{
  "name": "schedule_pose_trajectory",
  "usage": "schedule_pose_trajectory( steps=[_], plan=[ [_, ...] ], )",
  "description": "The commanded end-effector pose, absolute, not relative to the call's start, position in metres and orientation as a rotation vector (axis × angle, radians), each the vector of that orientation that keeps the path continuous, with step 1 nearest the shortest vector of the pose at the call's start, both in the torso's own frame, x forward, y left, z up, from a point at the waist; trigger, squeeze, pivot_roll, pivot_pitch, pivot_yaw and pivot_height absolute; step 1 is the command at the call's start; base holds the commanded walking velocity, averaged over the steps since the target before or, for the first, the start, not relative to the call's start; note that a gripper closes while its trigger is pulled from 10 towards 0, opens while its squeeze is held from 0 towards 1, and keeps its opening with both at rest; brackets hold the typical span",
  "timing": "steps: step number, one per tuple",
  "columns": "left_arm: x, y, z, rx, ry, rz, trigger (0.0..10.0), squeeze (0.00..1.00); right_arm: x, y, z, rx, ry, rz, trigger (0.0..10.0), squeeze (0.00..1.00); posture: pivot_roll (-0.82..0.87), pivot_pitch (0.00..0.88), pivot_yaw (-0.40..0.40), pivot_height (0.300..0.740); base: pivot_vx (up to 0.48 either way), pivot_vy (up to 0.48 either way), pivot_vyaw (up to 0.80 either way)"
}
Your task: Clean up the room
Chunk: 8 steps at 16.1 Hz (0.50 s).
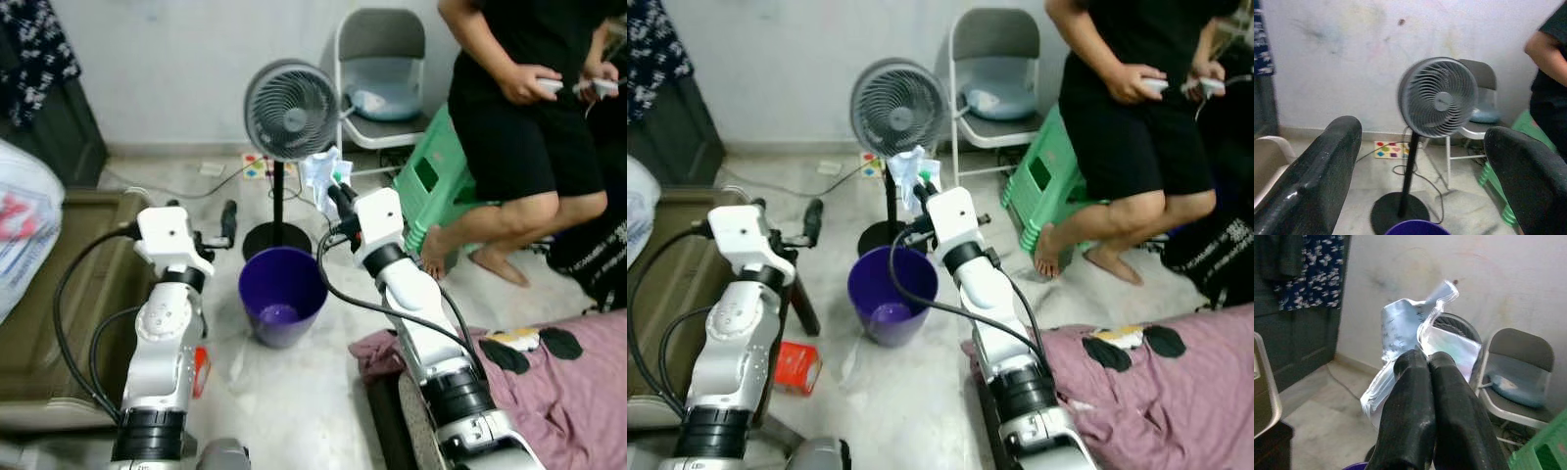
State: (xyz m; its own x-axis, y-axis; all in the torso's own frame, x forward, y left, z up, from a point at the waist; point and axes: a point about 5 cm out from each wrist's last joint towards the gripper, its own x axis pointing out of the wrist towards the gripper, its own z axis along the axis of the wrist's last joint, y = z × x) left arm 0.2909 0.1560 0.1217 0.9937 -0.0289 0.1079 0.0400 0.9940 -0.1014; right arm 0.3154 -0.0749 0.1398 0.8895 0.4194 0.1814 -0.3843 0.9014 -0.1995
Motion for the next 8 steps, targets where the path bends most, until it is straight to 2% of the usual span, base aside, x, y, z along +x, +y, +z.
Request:
schedule_pose_trajectory(
  steps=[1, 6, 8],
  plan=[
    [0.2928, 0.1437, 0.1256, -0.120, -0.117, -0.071, 10.0, 0.00, 0.3176, -0.0863, 0.1387, -0.174, -0.217, 0.394, 10.0, 0.00, 0.04, 0.004, -0.081, 0.740, 0.334, 0.000, 0.00],
    [0.2949, 0.1443, 0.1258, -0.118, -0.115, -0.066, 10.0, 0.00, 0.3197, -0.0862, 0.1397, -0.170, -0.218, 0.393, 10.0, 0.00, 0.04, 0.013, -0.081, 0.740, 0.281, 0.000, 0.00],
    [0.2949, 0.1446, 0.1243, -0.112, -0.104, -0.053, 10.0, 0.00, 0.3200, -0.0865, 0.1399, -0.173, -0.221, 0.393, 10.0, 0.00, 0.04, 0.013, -0.080, 0.740, 0.000, 0.000, 0.00]
  ],
)
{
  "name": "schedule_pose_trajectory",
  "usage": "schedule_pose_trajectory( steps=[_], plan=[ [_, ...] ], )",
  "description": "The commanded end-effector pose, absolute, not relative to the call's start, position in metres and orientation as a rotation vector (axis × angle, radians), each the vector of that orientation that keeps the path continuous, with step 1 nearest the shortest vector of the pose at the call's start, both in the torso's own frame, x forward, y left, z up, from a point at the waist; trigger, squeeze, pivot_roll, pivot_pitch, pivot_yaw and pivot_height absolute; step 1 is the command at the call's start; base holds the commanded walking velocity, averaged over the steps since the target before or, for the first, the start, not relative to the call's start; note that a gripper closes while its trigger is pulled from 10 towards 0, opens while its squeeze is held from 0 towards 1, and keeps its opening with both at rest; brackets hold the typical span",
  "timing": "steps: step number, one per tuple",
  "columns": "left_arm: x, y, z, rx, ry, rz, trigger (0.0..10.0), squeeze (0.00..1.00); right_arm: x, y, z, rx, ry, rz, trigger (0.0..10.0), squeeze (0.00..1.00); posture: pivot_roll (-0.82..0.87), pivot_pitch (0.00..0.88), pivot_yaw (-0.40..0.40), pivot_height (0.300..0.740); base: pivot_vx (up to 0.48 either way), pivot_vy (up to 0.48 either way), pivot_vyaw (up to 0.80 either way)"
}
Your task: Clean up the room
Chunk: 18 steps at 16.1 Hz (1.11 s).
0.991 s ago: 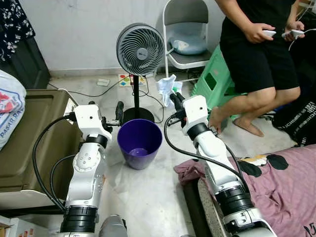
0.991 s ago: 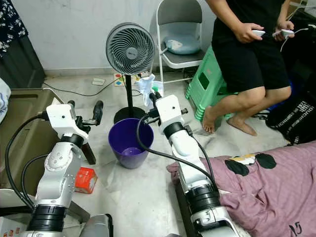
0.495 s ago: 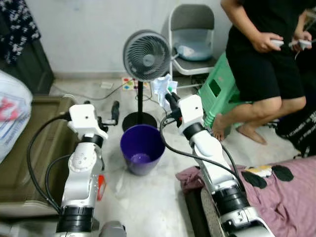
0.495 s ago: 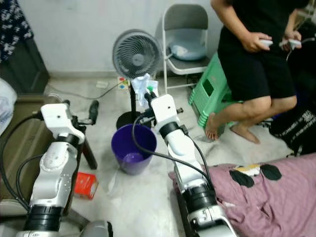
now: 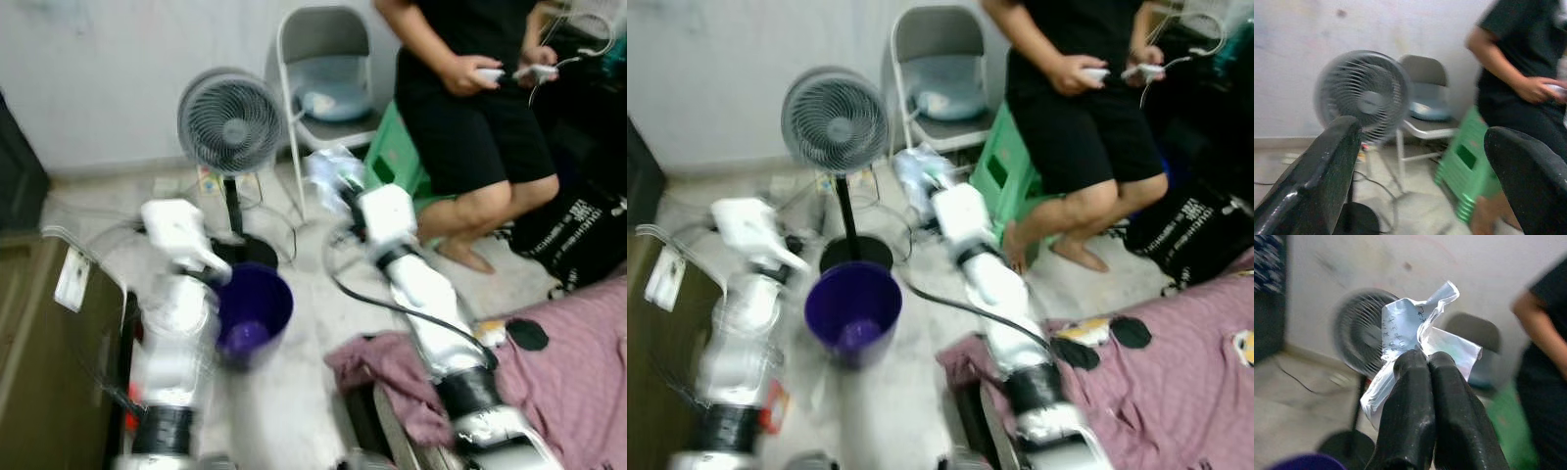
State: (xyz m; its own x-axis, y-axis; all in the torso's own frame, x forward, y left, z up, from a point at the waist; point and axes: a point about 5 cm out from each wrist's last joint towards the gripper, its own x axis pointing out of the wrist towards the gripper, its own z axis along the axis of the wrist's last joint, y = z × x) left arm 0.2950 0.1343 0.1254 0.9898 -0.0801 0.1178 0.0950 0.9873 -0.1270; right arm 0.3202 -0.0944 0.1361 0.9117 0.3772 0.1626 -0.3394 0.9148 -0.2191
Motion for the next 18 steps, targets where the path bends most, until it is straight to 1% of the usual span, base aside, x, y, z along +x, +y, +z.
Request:
schedule_pose_trajectory(
  steps=[1, 3, 9, 13, 18],
  plan=[
    [0.2950, 0.1453, 0.1239, -0.114, -0.102, -0.046, 10.0, 0.00, 0.3197, -0.0864, 0.1402, -0.173, -0.225, 0.393, 10.0, 0.00, 0.04, 0.013, -0.080, 0.740, 0.000, 0.000, 0.00],
    [0.2958, 0.1464, 0.1230, -0.116, -0.098, -0.040, 10.0, 0.00, 0.3201, -0.0860, 0.1403, -0.174, -0.227, 0.395, 10.0, 0.00, 0.04, 0.001, -0.079, 0.740, 0.000, 0.000, 0.57],
    [0.2968, 0.1457, 0.1219, -0.115, -0.093, -0.044, 10.0, 0.00, 0.3206, -0.0856, 0.1391, -0.175, -0.223, 0.400, 10.0, 0.00, 0.04, 0.000, -0.079, 0.740, 0.000, 0.000, 0.58],
    [0.2964, 0.1449, 0.1216, -0.114, -0.094, -0.051, 10.0, 0.00, 0.3200, -0.0851, 0.1374, -0.178, -0.218, 0.404, 10.0, 0.00, 0.04, 0.000, -0.078, 0.740, 0.000, 0.000, 0.00],
    [0.2958, 0.1442, 0.1210, -0.114, -0.092, -0.055, 10.0, 0.00, 0.3192, -0.0844, 0.1363, -0.179, -0.215, 0.412, 10.0, 0.00, 0.04, 0.000, -0.079, 0.740, 0.000, 0.000, 0.77]
  ],
)
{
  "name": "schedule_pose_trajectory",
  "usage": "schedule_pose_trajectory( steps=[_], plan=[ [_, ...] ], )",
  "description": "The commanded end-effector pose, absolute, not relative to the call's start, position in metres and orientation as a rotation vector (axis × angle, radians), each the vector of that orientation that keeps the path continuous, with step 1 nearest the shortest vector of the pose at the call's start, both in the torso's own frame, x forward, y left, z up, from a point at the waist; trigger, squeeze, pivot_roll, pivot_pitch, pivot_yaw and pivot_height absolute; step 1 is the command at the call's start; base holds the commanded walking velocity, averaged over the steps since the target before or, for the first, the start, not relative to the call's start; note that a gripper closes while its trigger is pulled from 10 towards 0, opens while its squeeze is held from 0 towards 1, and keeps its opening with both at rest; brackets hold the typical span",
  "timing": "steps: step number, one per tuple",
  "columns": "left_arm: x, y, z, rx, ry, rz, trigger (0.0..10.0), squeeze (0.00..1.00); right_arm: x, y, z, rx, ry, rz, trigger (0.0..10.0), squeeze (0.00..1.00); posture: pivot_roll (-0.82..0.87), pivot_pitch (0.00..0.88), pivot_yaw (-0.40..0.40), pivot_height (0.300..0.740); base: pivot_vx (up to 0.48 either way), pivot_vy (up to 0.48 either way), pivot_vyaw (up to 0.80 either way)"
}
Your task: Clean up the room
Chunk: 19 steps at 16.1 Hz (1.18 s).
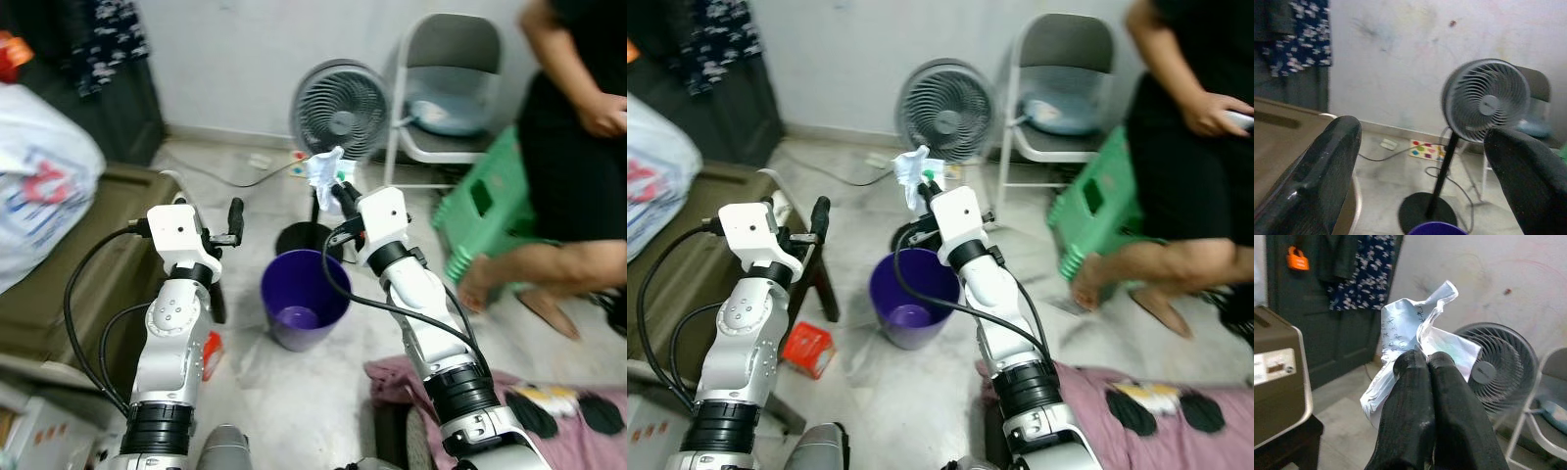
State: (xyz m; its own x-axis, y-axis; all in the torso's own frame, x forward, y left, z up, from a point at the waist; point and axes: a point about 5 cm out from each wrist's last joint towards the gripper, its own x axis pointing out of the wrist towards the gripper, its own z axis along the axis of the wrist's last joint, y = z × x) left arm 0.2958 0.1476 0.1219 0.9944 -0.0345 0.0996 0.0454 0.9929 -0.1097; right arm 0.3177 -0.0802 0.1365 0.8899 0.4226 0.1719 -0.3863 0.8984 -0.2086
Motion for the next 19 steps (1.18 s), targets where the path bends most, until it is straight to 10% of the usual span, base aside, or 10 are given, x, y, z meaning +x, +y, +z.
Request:
schedule_pose_trajectory(
  steps=[1, 19],
  plan=[
    [0.2958, 0.1442, 0.1210, -0.114, -0.092, -0.055, 10.0, 0.00, 0.3192, -0.0843, 0.1362, -0.178, -0.215, 0.412, 10.0, 0.00, 0.04, 0.000, -0.079, 0.740, 0.000, 0.000, 0.80],
    [0.2973, 0.1422, 0.1250, -0.129, -0.119, -0.087, 10.0, 0.00, 0.3226, -0.0847, 0.1398, -0.172, -0.231, 0.404, 10.0, 0.00, 0.04, 0.000, -0.080, 0.740, 0.244, 0.000, 0.00]
  ],
)
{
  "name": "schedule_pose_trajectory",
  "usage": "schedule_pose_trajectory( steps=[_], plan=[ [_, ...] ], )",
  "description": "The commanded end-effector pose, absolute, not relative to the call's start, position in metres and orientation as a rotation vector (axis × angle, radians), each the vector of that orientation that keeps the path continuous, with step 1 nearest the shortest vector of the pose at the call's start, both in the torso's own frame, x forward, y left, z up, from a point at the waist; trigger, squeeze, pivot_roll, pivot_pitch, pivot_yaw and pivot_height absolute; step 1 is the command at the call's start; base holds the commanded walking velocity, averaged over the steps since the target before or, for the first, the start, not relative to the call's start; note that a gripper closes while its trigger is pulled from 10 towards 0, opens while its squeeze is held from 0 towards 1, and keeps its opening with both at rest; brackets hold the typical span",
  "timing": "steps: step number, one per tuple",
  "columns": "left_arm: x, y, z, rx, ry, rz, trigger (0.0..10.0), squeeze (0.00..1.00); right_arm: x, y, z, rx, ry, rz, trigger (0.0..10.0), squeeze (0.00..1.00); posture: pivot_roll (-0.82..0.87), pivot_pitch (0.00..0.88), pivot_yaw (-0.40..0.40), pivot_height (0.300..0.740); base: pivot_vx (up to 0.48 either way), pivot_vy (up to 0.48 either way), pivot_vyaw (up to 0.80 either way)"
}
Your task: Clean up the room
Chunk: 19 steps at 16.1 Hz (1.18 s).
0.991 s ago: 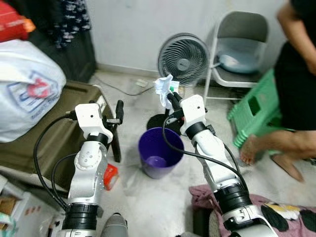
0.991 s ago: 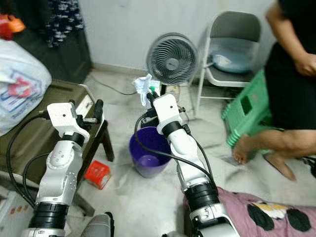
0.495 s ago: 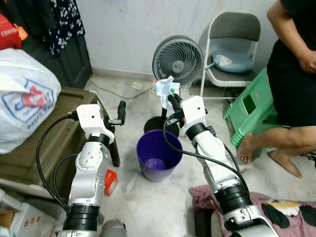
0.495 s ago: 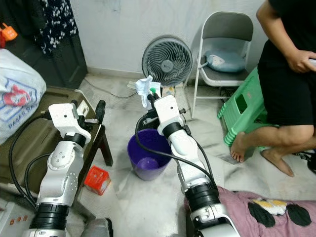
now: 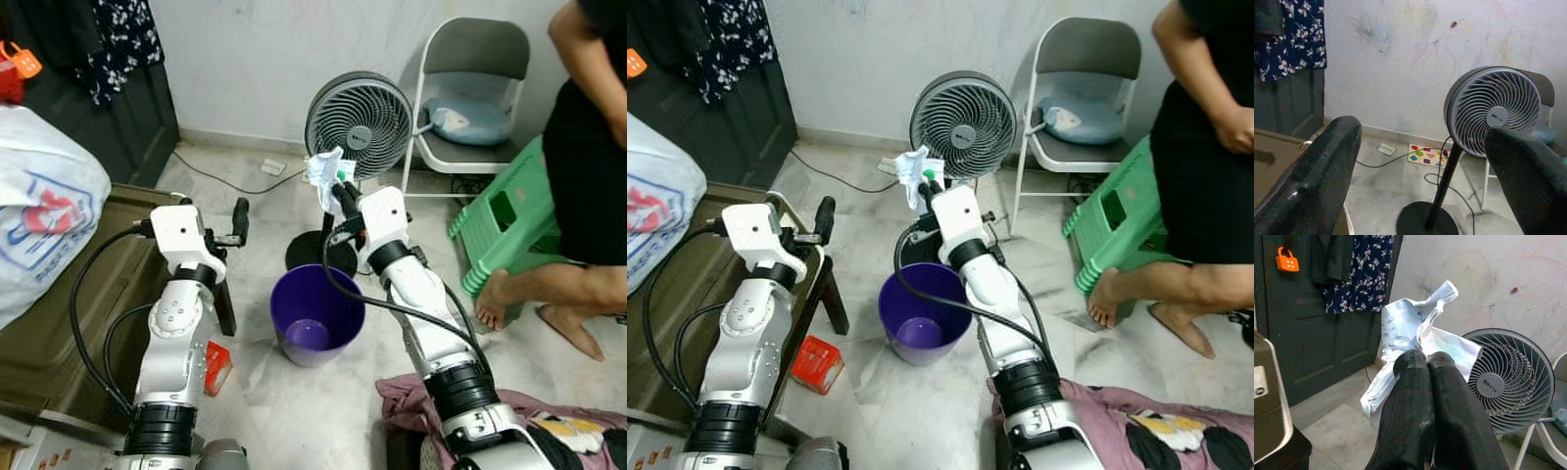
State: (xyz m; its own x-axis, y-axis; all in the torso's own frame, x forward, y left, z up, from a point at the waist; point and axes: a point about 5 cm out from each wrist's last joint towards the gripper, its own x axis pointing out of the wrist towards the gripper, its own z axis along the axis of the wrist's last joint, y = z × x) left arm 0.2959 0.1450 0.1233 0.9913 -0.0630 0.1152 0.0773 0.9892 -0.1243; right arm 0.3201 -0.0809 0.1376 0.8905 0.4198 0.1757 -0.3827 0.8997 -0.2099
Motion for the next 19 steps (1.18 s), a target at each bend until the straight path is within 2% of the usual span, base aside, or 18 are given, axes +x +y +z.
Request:
schedule_pose_trajectory(
  steps=[1, 8, 11, 17, 19],
  plan=[
    [0.2973, 0.1422, 0.1251, -0.129, -0.119, -0.088, 10.0, 0.00, 0.3227, -0.0847, 0.1399, -0.171, -0.231, 0.404, 10.0, 0.00, 0.04, 0.000, -0.079, 0.740, 0.360, 0.000, 0.00],
    [0.2976, 0.1425, 0.1242, -0.127, -0.112, -0.084, 10.0, 0.00, 0.3230, -0.0848, 0.1403, -0.168, -0.235, 0.401, 10.0, 0.00, 0.04, 0.000, -0.078, 0.740, 0.320, 0.000, 0.00],
    [0.2986, 0.1447, 0.1217, -0.125, -0.093, -0.059, 10.0, 0.00, 0.3231, -0.0854, 0.1406, -0.169, -0.239, 0.397, 10.0, 0.00, 0.04, 0.000, -0.077, 0.740, 0.000, 0.000, 0.00],
    [0.2991, 0.1450, 0.1210, -0.123, -0.093, -0.054, 10.0, 0.00, 0.3228, -0.0848, 0.1395, -0.177, -0.241, 0.402, 10.0, 0.00, 0.04, 0.000, -0.077, 0.740, 0.000, 0.000, 0.74],
    [0.2982, 0.1486, 0.1214, -0.100, -0.100, -0.040, 10.0, 0.00, 0.3231, -0.0848, 0.1392, -0.180, -0.240, 0.402, 10.0, 0.00, 0.05, 0.000, -0.077, 0.740, 0.000, 0.000, 0.24]
  ],
)
